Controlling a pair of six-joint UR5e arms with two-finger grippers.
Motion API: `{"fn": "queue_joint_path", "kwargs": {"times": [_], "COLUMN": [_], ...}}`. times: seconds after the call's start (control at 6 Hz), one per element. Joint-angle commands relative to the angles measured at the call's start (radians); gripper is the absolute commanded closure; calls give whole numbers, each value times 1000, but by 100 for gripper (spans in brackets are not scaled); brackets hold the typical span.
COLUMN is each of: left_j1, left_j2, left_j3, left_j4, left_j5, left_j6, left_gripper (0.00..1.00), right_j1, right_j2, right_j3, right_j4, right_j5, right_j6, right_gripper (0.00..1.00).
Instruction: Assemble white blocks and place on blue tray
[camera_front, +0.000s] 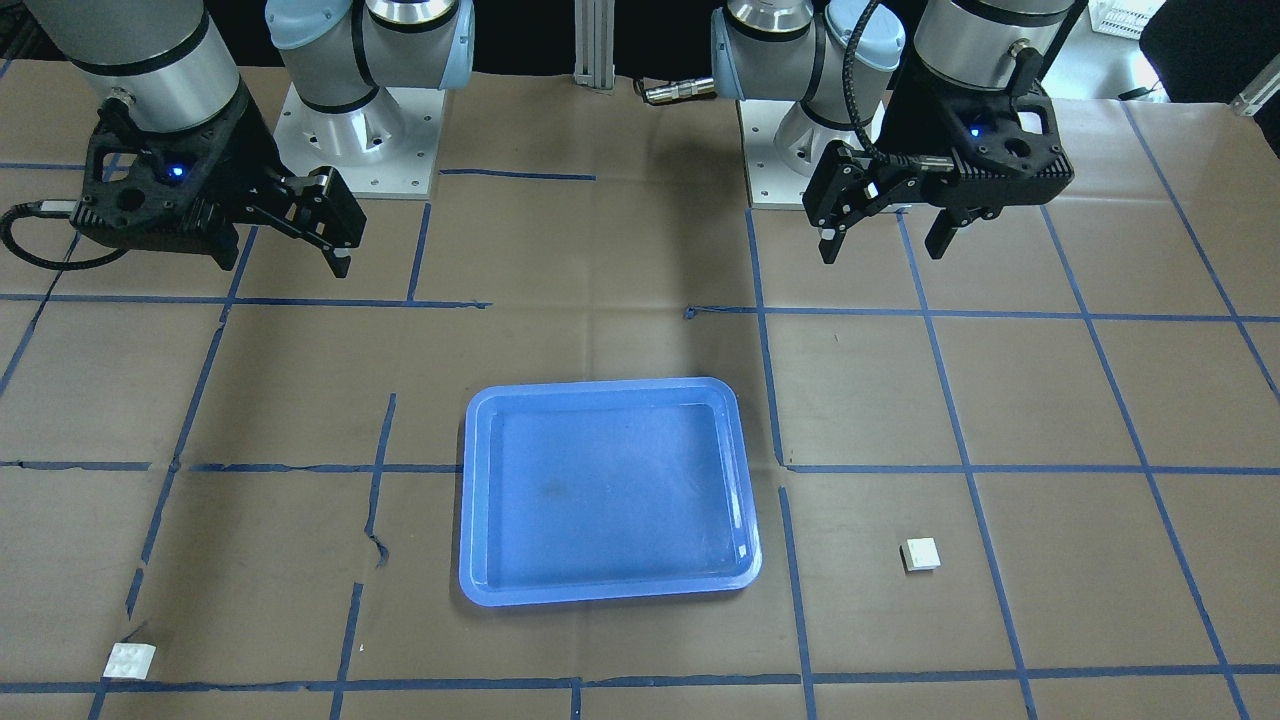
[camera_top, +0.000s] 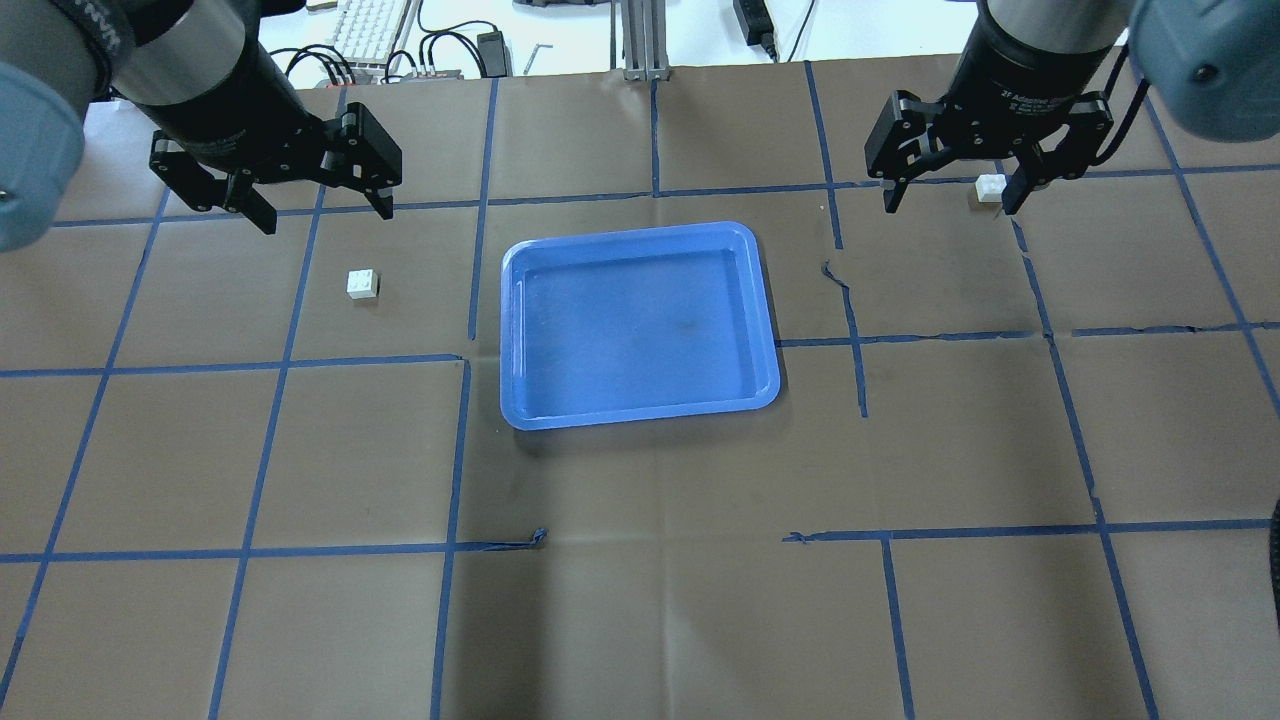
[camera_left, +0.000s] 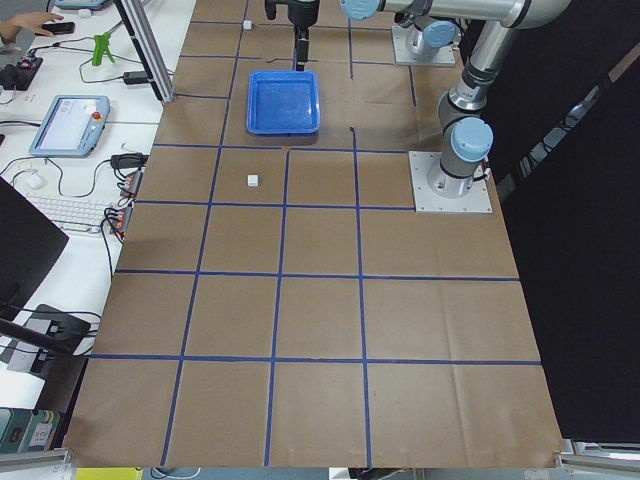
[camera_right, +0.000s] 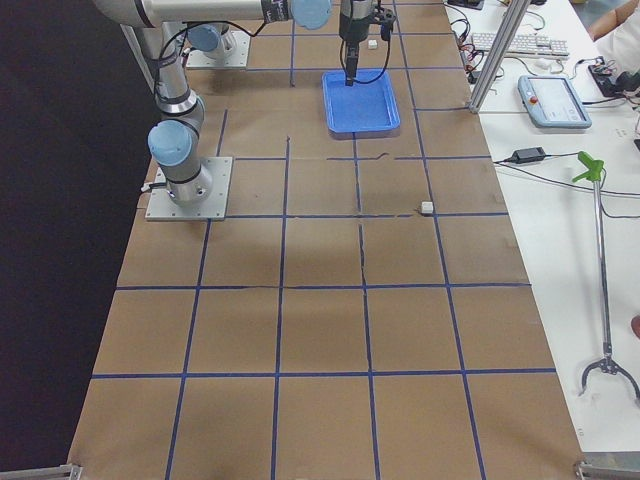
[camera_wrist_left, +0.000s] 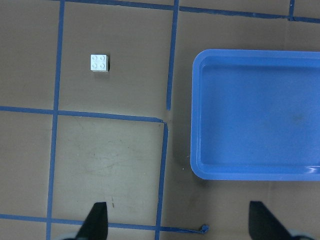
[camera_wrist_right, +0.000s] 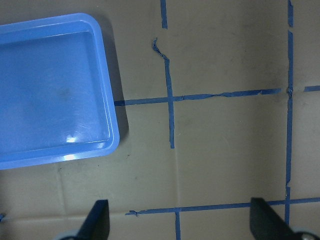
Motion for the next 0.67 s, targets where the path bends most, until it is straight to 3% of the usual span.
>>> {"fn": "queue_joint_path", "kwargs": {"times": [0.0, 0.5], "left_j1": [5, 56], "left_j2": [0, -27], "left_j3": [-1, -6], "left_j4": [0, 3], "left_j5": [6, 3], "left_j6": [2, 3], "left_gripper": [1, 1], "right_j1": [0, 0], "right_j2": [4, 7], "right_j3": [-1, -4], "right_j4": [1, -4], "right_j5": [0, 8], "right_j6": [-7, -56], "right_gripper": [0, 0]}}
